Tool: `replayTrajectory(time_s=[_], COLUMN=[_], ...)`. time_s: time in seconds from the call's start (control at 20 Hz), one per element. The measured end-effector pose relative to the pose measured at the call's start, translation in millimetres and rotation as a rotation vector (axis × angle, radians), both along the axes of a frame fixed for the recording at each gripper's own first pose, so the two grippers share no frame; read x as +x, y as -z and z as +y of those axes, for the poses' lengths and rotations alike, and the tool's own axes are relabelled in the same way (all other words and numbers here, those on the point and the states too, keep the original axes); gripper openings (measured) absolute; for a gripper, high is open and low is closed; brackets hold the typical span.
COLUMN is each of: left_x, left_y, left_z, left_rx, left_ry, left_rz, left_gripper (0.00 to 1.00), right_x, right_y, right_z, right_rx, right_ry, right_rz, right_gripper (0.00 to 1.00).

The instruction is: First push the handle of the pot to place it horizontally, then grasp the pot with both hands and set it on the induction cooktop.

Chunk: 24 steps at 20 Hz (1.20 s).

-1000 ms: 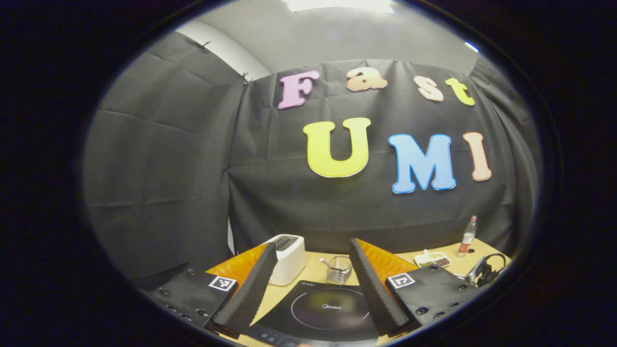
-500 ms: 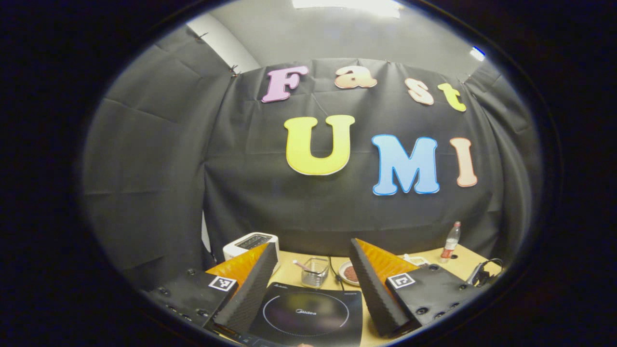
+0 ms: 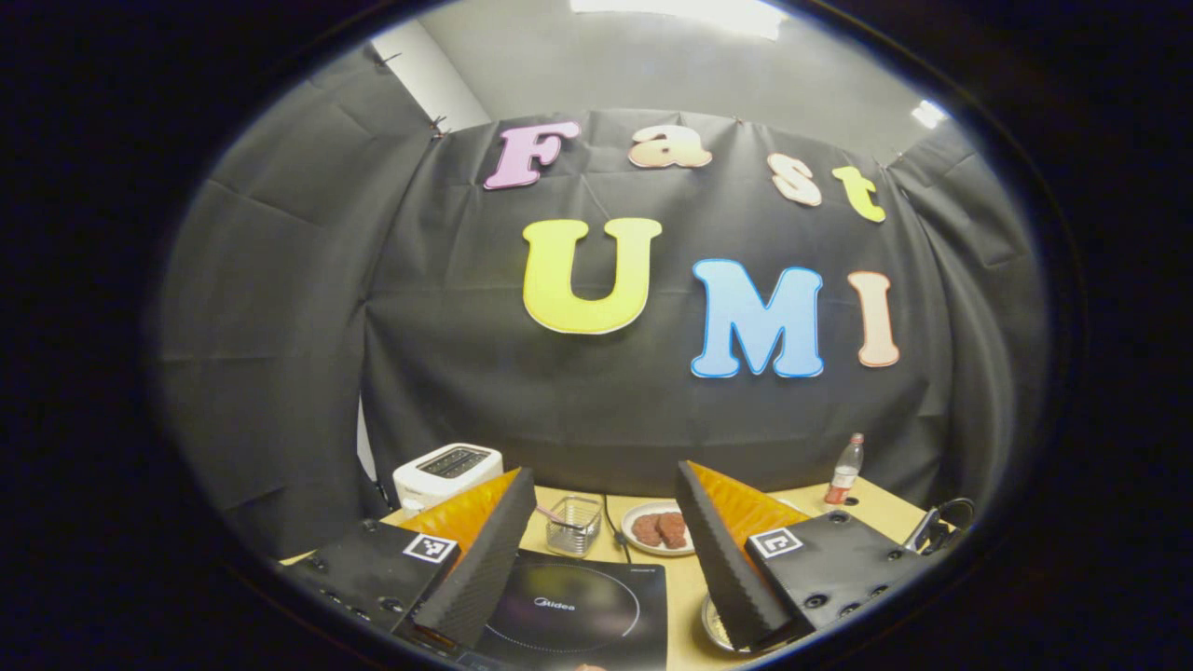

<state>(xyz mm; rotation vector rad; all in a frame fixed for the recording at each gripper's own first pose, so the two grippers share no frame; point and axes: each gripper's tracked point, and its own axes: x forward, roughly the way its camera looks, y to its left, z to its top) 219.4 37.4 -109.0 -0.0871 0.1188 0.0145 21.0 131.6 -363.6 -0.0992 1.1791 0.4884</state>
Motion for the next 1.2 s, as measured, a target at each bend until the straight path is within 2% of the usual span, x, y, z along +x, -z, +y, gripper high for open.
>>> replayTrajectory(time_s=[0.25,0.35,0.4,0.5,0.55,0.6,0.65,0.7,0.75,0.8,1.2], left_x=[-1.2,-3.6,-4.9,-6.6,-6.8,-7.0,-7.8,-7.1,-5.5,-4.5,-2.1], left_y=[-4.4,-5.6,-7.2,-7.3,-8.0,-9.8,-10.4,-10.0,-10.9,-10.5,-9.1], left_z=[-23.0,-33.0,-39.3,-48.5,-52.7,-56.8,-60.2,-63.9,-66.9,-69.6,-79.8], left_rx=[0.019,0.019,0.021,0.036,0.041,0.044,0.045,0.045,0.046,0.046,0.067], left_ry=[-0.013,-0.024,-0.026,-0.034,-0.039,-0.044,-0.048,-0.054,-0.058,-0.062,-0.084], left_rz=[0.001,0.006,0.007,0.01,0.01,0.009,0.009,0.01,0.011,0.013,0.026], left_gripper=[1.0,0.94,0.98,0.98,0.94,0.98,0.94,0.98,0.94,1.0,0.98], right_x=[3.8,6.5,8.5,13.0,15.9,16.7,19.4,20.8,24.4,25.6,57.8], right_y=[-0.4,0.6,0.9,2.7,3.6,5.1,6.8,8.3,9.0,10.4,23.7], right_z=[-26.7,-38.8,-45.3,-58.8,-65.3,-71.4,-77.3,-83.6,-88.9,-94.5,-139.8], right_rx=[-0.011,-0.01,-0.01,-0.016,-0.019,-0.024,-0.031,-0.04,-0.048,-0.059,-0.215], right_ry=[-0.01,-0.013,-0.014,-0.01,-0.011,-0.013,-0.016,-0.019,-0.024,-0.029,-0.099], right_rz=[0.009,0.013,0.015,0.018,0.02,0.025,0.028,0.03,0.031,0.029,-0.057], right_gripper=[0.01,0.01,0.01,0.01,0.01,0.01,0.01,0.01,0.01,0.01,0.01])
